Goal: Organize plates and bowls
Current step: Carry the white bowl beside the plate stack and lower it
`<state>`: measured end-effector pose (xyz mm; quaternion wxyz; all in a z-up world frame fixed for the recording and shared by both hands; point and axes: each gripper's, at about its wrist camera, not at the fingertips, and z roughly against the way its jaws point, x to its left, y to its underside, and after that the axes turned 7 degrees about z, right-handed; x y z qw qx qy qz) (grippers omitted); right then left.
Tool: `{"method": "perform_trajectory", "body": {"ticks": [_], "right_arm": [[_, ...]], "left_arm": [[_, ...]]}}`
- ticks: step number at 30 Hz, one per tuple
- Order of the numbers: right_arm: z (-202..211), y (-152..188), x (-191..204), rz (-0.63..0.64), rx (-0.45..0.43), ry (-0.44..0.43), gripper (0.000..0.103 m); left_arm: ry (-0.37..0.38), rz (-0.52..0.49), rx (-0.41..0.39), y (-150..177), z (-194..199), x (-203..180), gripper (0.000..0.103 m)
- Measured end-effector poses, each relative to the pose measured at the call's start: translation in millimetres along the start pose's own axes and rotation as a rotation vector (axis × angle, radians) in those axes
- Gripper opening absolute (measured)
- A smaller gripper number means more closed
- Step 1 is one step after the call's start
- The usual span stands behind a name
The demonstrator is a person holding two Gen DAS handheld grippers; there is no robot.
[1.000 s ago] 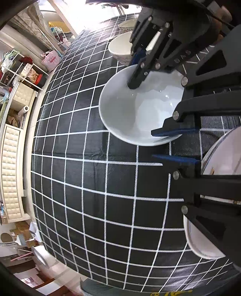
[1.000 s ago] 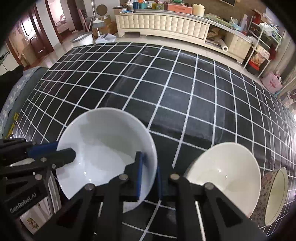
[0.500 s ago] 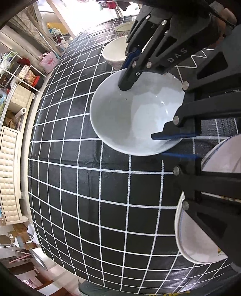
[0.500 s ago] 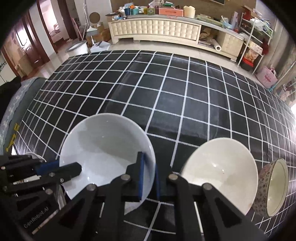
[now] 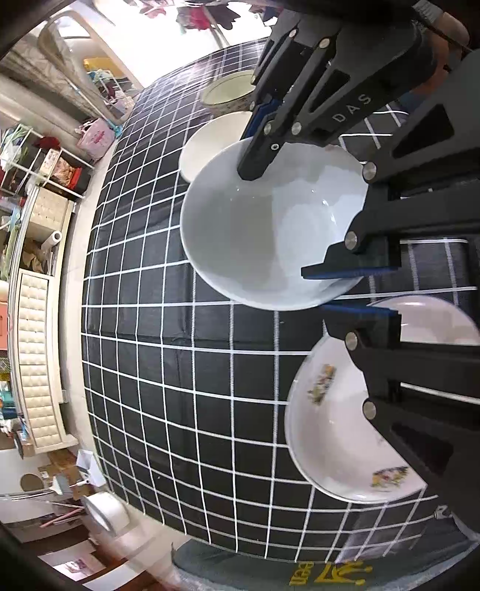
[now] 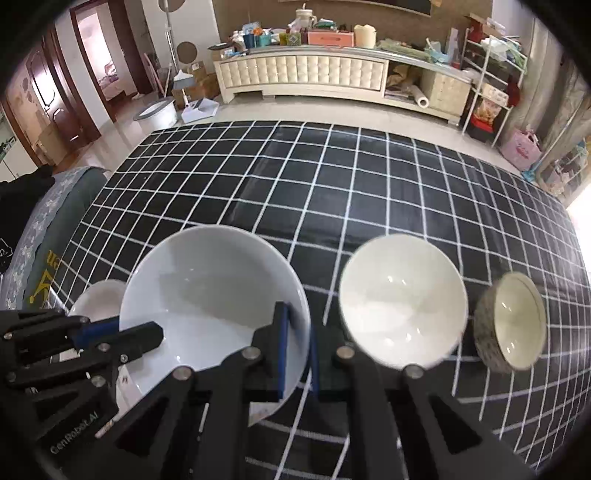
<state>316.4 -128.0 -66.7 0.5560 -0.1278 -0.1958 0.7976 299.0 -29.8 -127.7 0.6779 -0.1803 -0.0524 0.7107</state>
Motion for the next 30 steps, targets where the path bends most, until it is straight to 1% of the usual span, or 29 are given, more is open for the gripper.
{"method": "perform_trajectory", "body": {"ticks": [3, 8, 13, 16, 21, 24, 26, 30], "right_arm": [[10, 17, 5, -0.019, 0.005, -0.001, 0.013], [14, 41, 8, -0.064, 0.031, -0.020, 0.013], [11, 66, 11, -0.103, 0.066, -0.018, 0.013], [6, 78, 12, -0.120, 0.084, -0.018, 0.013], [-2, 92, 12, -0.116, 0.100, -0.021, 0.013], [-8, 91, 9, -0.125, 0.105, -0.022, 0.013], [-11, 89, 6, -0.131, 0.105, -0.018, 0.013], [-18, 87, 5, -0.123, 0.115, -0.010, 0.013]], "left_arm": [[-0.006, -0.015, -0.005, 15, 9, -2, 0.010], [-0.008, -0.024, 0.014, 40, 10, -4, 0.009], [0.006, -0.011, 0.047, 66, 2, -5, 0.009], [-0.002, -0.018, 0.073, 79, -10, -8, 0.009], [0.004, 0.003, 0.094, 83, -20, -8, 0.009], [0.002, -0.002, 0.093, 77, -24, -9, 0.009], [-0.006, -0.027, 0.082, 76, -27, -13, 0.009], [-0.005, -0.023, 0.084, 74, -34, -13, 0.009]]}}
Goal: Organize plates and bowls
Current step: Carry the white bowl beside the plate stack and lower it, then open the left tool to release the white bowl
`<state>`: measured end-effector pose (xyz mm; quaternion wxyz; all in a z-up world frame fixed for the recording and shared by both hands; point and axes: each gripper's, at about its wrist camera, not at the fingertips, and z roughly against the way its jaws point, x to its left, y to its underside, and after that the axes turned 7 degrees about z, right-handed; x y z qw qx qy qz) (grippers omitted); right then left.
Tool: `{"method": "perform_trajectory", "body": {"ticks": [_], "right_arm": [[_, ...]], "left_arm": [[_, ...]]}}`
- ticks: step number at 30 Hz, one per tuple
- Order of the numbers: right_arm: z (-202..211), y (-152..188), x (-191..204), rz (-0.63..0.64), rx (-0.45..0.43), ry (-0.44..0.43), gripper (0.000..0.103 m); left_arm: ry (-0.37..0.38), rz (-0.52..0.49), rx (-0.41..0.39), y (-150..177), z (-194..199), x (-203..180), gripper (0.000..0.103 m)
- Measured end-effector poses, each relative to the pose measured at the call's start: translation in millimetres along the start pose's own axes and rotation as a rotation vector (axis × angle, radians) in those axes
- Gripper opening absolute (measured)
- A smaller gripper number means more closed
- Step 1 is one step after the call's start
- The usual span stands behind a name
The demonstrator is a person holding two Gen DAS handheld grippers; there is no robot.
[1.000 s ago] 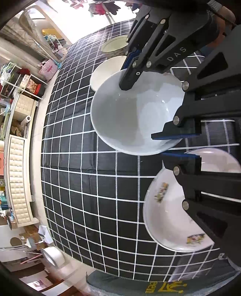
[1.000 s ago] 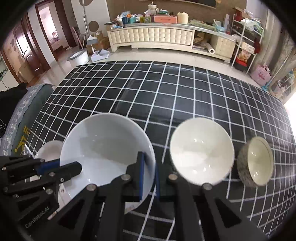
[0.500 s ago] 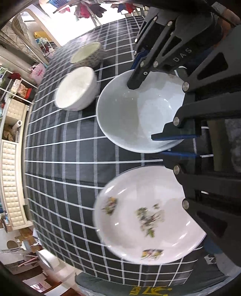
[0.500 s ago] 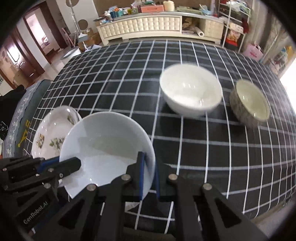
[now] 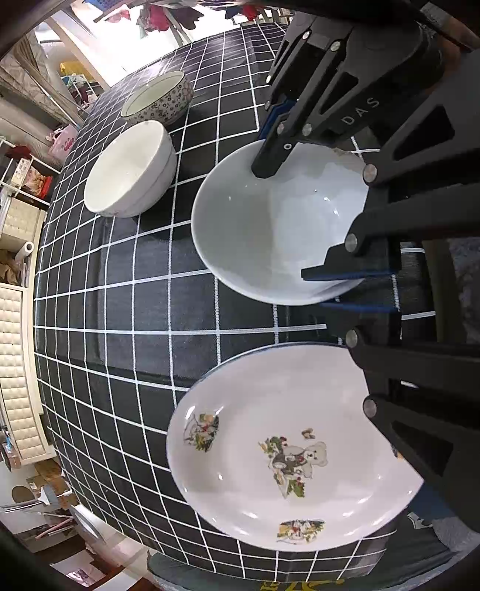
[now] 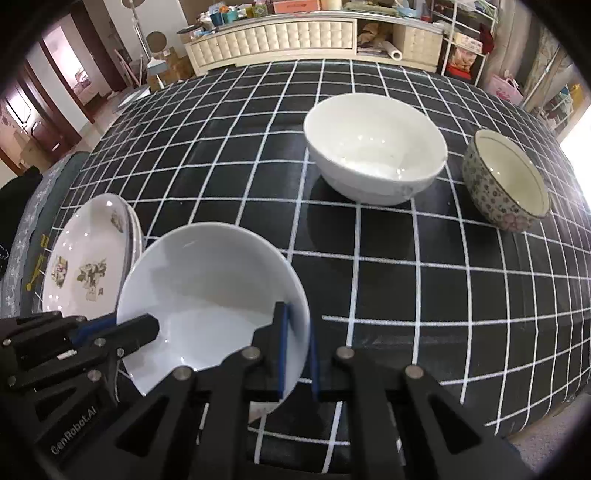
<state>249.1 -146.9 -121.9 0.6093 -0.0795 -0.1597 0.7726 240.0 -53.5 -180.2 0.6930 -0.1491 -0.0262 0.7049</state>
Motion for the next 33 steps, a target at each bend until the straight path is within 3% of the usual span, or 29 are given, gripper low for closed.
{"method": "perform_trajectory", "body": {"ticks": [10, 15, 16, 19, 22, 29, 33], "right_arm": [[-1, 0, 4, 0.025, -0.006, -0.010, 0.014], [7, 2, 7, 0.058, -0.020, 0.024, 0.014], [10, 3, 4, 0.040, -0.022, 0.017, 0.016], [27, 6, -2, 0.016, -0.058, 0.036, 0.029], [51, 9, -6, 0.009, -0.120, 0.060, 0.045], [106, 8, -14, 0.018, -0.244, 0.105, 0.062], [133, 3, -18, 0.030, -0.309, 0.126, 0.072]], "left_arm": [[-0.005, -0.012, -0.001, 0, -7, 5, 0.009], [-0.009, 0.000, -0.077, 6, 12, 9, 0.011], [-0.015, -0.005, -0.093, 7, 16, 8, 0.015], [-0.013, -0.022, -0.141, 9, 36, 6, 0.031], [-0.027, -0.052, -0.208, 11, 58, -1, 0.033], [-0.006, -0.118, -0.355, 14, 112, -23, 0.052], [0.008, -0.150, -0.415, 13, 135, -37, 0.058]]}}
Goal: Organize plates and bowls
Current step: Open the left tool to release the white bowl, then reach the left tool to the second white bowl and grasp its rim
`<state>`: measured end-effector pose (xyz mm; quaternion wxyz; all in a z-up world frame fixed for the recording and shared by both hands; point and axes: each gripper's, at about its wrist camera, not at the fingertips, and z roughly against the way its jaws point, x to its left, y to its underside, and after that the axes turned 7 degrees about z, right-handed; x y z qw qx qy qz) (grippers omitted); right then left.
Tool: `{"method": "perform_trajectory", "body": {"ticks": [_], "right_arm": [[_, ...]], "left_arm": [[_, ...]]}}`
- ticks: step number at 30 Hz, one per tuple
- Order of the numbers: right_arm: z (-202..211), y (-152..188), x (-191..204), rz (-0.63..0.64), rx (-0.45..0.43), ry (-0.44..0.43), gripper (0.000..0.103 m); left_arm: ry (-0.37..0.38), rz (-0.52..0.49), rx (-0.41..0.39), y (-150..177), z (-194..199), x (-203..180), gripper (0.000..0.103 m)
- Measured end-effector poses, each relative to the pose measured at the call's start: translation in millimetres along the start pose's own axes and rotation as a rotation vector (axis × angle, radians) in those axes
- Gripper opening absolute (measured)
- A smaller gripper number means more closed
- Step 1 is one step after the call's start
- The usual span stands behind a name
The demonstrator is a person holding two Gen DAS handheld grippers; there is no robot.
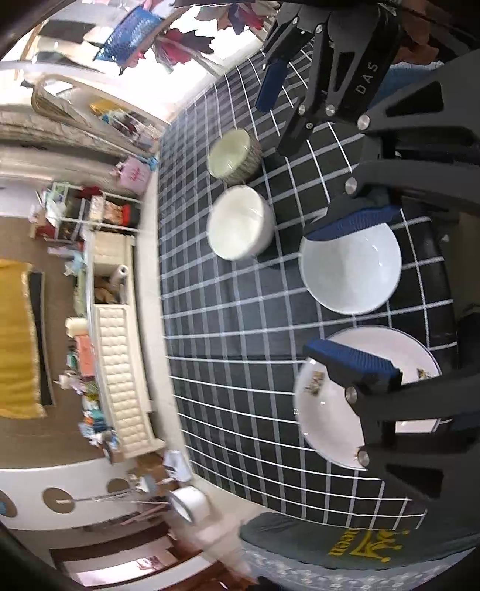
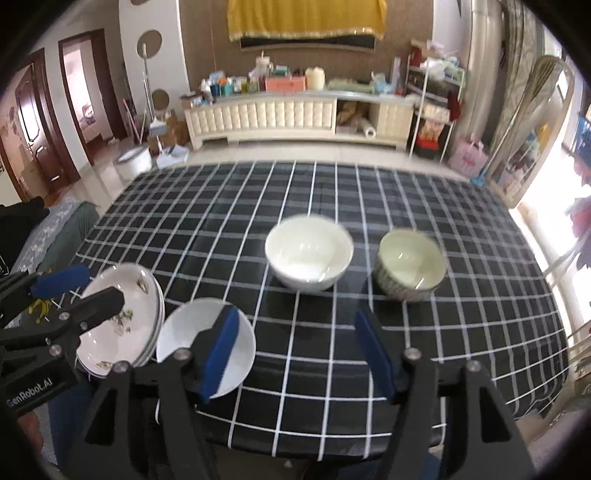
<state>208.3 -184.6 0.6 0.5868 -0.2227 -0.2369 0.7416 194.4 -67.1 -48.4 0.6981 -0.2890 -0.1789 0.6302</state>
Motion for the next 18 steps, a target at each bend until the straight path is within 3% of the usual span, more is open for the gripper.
{"method": "perform_trajectory", "body": {"ticks": [5, 10, 18], "right_arm": [[23, -16, -9, 0.008, -0.058, 0.020, 0.079], [27, -30, -22, 0.021, -0.075, 0.043, 0.082], [5, -43, -43, 0.015, -0.014, 0.083, 0.084]], "left_arm": [[0.024, -0.047, -0.041, -15, 8, -14, 0.068], [0.030, -0.063, -0.037, -28, 1, -22, 0.068], [0.030, -0.044, 0.014, -53, -29, -24, 0.068]]}}
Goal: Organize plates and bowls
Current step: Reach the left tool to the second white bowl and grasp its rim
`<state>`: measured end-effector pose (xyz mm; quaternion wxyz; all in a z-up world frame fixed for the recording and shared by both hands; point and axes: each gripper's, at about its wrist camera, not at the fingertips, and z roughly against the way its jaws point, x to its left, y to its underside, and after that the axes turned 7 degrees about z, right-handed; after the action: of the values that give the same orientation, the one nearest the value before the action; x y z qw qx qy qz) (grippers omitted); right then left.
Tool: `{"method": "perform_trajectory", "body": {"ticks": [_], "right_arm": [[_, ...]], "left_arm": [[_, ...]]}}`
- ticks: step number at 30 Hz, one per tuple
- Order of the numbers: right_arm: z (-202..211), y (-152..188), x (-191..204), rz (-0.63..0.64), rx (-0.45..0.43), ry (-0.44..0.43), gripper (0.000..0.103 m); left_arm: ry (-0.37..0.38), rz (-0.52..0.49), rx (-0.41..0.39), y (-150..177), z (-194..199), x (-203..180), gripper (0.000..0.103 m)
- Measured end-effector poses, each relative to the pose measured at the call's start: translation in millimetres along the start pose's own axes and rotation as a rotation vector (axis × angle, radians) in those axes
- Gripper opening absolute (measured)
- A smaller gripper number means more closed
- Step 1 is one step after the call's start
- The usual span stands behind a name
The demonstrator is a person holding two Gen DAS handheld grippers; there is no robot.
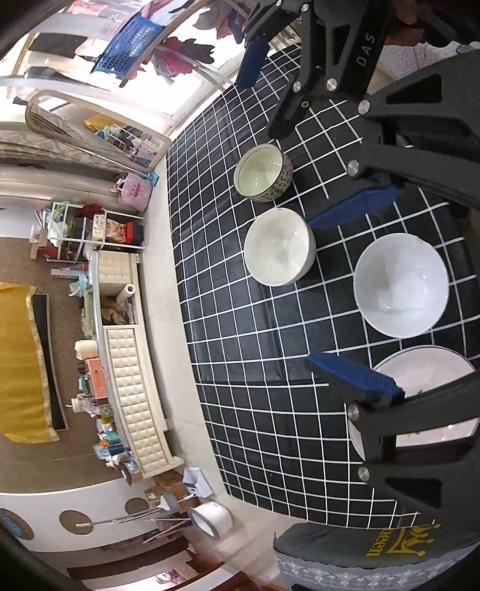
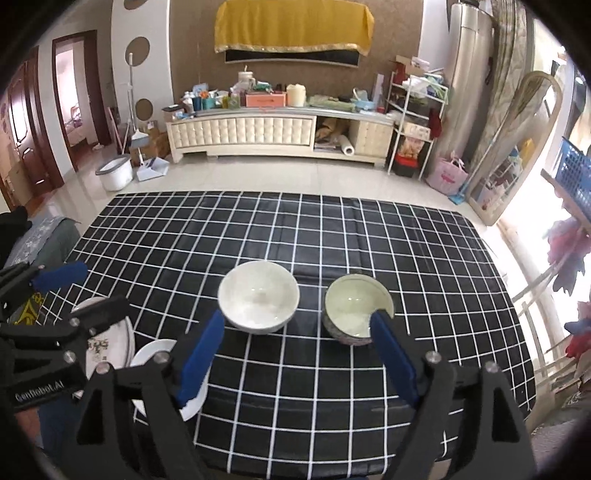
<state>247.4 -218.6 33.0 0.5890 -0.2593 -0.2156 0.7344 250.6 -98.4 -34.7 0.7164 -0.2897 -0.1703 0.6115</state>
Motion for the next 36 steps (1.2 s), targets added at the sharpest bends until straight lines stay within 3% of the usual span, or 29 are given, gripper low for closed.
{"method": "perform_trajectory", "body": {"ticks": [20, 24, 29, 33, 36], "right_arm": [[-120, -23, 2, 0.118, 0.147, -0.099, 0.084], [-141, -22, 2, 0.139, 0.176, -0.110, 0.083], [-164, -18, -2, 0.145, 0.221, -0.134, 0.060], [-182, -12, -4, 0.132, 0.271, -0.146, 0.055], [-189, -9, -6, 0.108, 0.289, -0.161, 0.049]], "left_arm": [[-0.005, 0.015, 0.242, -31, -119, 4, 0.068], [-0.007, 0.020, 0.273, -32, -140, 3, 0.062], [0.018, 0.027, 0.330, -31, -167, 0, 0.050], [0.020, 0.045, 0.361, -29, -181, 1, 0.045], [0.017, 0.042, 0.381, -25, -189, -2, 0.035]]}}
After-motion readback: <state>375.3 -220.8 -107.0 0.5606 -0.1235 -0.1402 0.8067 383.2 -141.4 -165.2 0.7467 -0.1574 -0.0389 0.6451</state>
